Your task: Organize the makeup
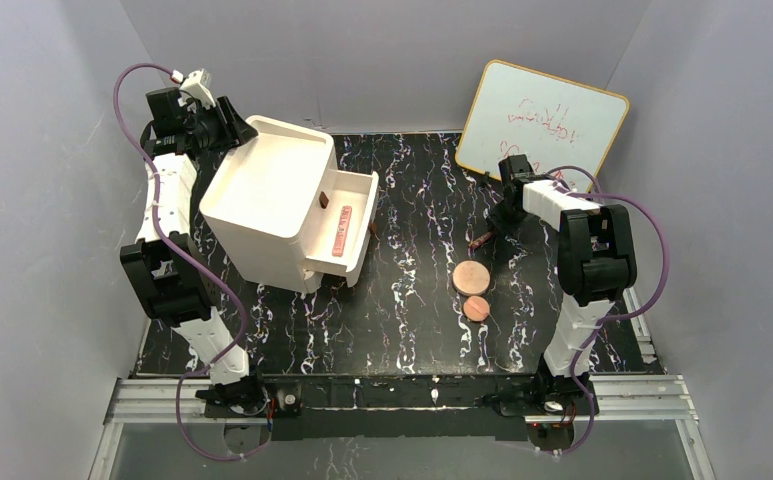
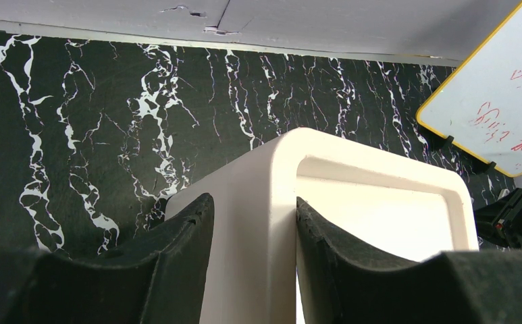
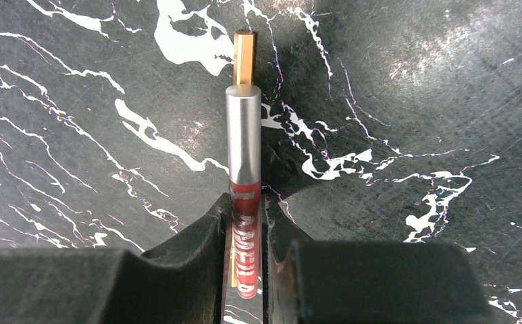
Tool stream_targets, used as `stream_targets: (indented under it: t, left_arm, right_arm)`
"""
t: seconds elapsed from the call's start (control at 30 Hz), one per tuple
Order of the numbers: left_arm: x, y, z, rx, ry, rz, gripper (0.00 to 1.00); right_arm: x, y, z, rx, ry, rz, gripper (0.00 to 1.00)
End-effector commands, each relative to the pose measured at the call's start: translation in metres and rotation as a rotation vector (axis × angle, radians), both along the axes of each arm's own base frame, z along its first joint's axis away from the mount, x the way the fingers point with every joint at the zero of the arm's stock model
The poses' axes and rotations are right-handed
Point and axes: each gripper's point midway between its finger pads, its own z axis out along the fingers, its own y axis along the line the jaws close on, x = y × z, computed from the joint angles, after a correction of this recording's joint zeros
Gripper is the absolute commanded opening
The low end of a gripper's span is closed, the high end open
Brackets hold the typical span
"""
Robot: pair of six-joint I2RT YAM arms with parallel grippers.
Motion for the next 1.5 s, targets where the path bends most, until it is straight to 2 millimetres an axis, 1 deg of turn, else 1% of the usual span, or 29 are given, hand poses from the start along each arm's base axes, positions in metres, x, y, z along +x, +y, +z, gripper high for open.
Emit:
stream_targets:
  t: [0.0, 0.2, 0.47, 0.6, 0.7, 0.8, 0.87, 0.93, 1.07, 1.17, 1.33, 1.47]
  left_arm:
    - [-0.008, -0.012, -0.029, -0.018, 0.108, -0.028, 0.44]
    - [-0.008, -0.012, -0.028, -0.020, 0.108, -0.028, 0.44]
    - [-0.008, -0.012, -0.028, -0.021, 0.106, -0.030, 0.44]
    - [-0.008, -0.012, -0.028, -0.021, 0.106, -0.029, 0.43]
    - [-0.008, -0.012, -0.028, -0.023, 0.108, -0.030, 0.43]
    - [-0.008, -0.013, -0.027, -0.024, 0.107, -0.031, 0.43]
    - [-0.008, -0.013, -0.027, -0.025, 0.107, -0.032, 0.43]
    - [-0.008, -0.013, -0.027, -0.026, 0.107, -0.032, 0.43]
    - [-0.008, -0.013, -0.027, -0.026, 0.107, -0.032, 0.43]
    - [-0.009, -0.013, -0.027, -0.027, 0.107, -0.034, 0.43]
    - [-0.009, -0.014, -0.026, -0.027, 0.103, -0.036, 0.43]
    - [-0.009, -0.013, -0.026, -0.026, 0.104, -0.034, 0.43]
  right_arm:
    - [-0.006, -0.007, -0.005, -0.043, 0.024, 0.005, 0.01]
    - [0.004, -0.011, 0.029, -0.061, -0.054, 0.006, 0.01]
    - [0.012, -0.014, 0.066, -0.070, -0.136, 0.010, 0.01]
    - [0.016, -0.006, 0.083, -0.035, -0.182, 0.028, 0.01]
    - [0.020, 0.005, 0.097, -0.007, -0.226, 0.050, 0.01]
    - [0.024, 0.027, 0.114, 0.006, -0.277, 0.090, 0.01]
    - [0.029, 0.043, 0.129, 0.008, -0.313, 0.118, 0.01]
    - [0.034, 0.065, 0.146, 0.025, -0.366, 0.161, 0.01]
    - [0.047, 0.116, 0.182, 0.107, -0.518, 0.303, 0.01]
    - [0.051, 0.149, 0.204, 0.150, -0.576, 0.403, 0.01]
    - [0.049, 0.203, 0.230, 0.200, -0.651, 0.535, 0.01]
    - [0.039, 0.239, 0.244, 0.242, -0.682, 0.608, 0.01]
